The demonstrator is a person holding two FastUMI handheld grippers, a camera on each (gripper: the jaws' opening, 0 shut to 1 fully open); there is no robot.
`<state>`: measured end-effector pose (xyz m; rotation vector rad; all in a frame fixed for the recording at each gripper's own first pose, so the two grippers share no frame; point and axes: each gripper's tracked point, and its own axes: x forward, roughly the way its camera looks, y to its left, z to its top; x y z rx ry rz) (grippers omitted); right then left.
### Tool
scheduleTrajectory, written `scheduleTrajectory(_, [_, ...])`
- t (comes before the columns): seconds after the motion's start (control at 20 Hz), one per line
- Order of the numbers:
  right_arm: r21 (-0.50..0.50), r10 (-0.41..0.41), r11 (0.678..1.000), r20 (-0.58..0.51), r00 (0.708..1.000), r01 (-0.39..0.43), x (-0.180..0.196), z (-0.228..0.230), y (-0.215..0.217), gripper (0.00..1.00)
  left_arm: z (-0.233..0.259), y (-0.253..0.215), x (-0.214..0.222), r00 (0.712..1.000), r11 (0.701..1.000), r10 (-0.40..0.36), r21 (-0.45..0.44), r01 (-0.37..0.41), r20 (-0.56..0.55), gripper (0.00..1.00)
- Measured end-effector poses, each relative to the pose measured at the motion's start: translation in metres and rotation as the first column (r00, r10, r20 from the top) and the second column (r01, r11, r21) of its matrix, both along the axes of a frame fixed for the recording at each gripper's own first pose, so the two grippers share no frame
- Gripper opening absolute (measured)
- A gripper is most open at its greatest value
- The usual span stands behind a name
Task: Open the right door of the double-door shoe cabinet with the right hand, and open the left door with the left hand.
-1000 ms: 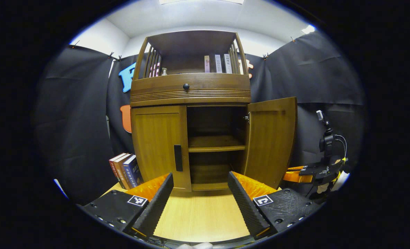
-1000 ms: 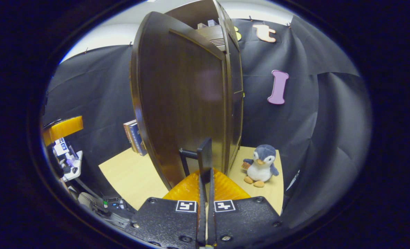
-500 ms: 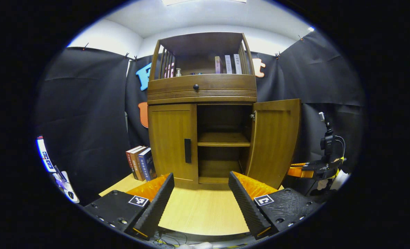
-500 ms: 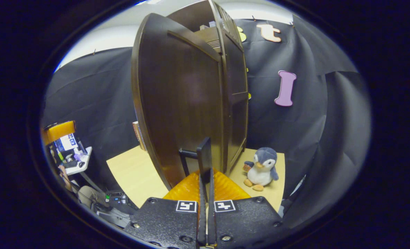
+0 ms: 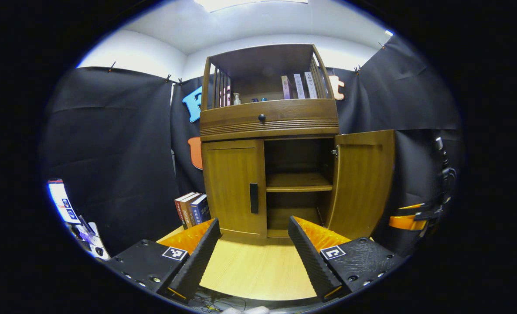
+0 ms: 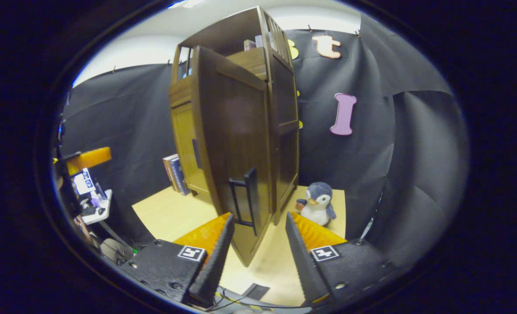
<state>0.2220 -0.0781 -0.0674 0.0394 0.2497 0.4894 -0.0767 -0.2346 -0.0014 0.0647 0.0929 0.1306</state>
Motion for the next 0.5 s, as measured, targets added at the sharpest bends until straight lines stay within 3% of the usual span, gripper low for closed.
scheduleTrajectory(0.15, [0.026,-0.017,1.0,0.069,0.997,0.015,-0.02,0.027,0.019,1.0,0.004,0.013,0.022,1.0,1.0,0.001,0.027,-0.001,0.013,0.95])
scheduleTrajectory(0.5, [0.107,-0.16,0.983,0.113,0.981,0.148,-0.011,0.056,0.075,1.0,-0.006,0.04,0.095,0.996,0.997,-0.074,0.021,0.073,0.047,0.96])
